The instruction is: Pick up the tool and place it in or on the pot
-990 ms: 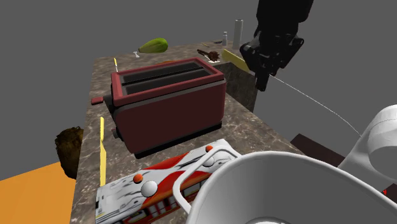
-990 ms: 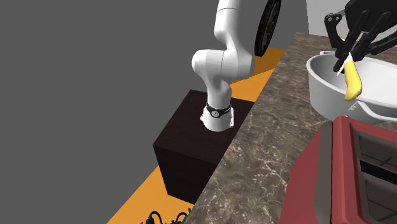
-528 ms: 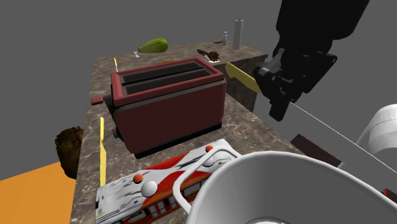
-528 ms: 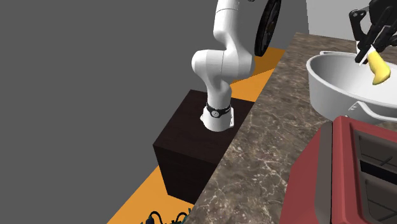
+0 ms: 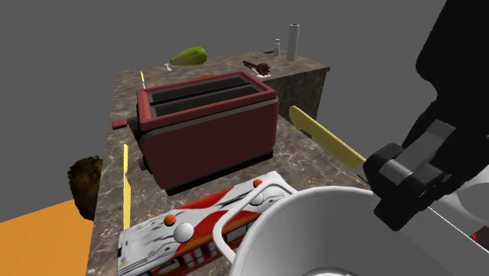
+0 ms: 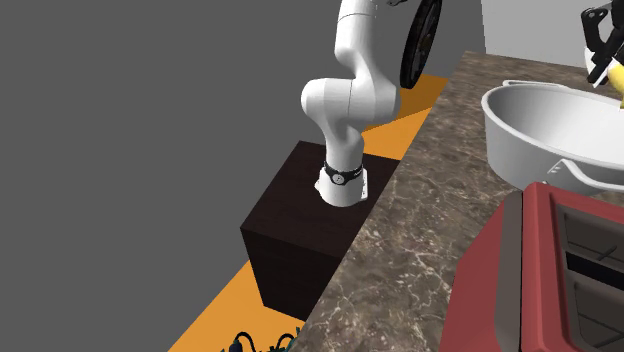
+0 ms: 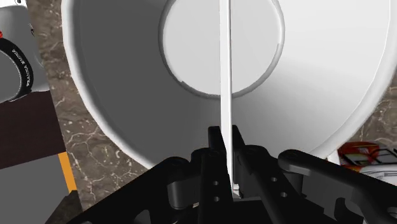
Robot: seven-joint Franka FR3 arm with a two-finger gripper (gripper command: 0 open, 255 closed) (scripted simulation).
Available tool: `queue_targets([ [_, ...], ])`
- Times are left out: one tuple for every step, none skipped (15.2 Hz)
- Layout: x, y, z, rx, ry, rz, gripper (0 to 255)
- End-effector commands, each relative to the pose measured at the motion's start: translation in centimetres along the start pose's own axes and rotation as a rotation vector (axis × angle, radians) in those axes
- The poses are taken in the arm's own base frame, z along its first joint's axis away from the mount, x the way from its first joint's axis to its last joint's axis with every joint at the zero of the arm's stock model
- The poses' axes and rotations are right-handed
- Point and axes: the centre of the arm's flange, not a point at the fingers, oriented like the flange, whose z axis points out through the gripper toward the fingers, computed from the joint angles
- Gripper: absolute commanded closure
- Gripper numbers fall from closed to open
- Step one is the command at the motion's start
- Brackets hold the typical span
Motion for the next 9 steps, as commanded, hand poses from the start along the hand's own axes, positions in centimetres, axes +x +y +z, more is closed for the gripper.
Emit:
queue_targets([
  [-2.2,-1.3,-0.1,0.000,-0.001,0.001,255],
  [-3.4,-1.9,-0.1,0.000,-0.001,0.001,255],
  [-4.4,-2.4,-0.2,0.000,-0.001,0.001,255],
  [-4.4,-2.4,0.4,0.000,-0.001,0.001,255],
  [-4.4,-2.4,0.9,0.000,-0.001,0.001,255],
  [-4.4,-2.4,1.4,0.000,-0.001,0.001,255],
  [-4.5,-2.4,1.9,0.000,-0.001,0.001,255],
  [-4.5,-2.4,2.5,0.000,-0.001,0.001,255],
  [-4.5,-2.4,3.0,0.000,-0.001,0.001,255],
])
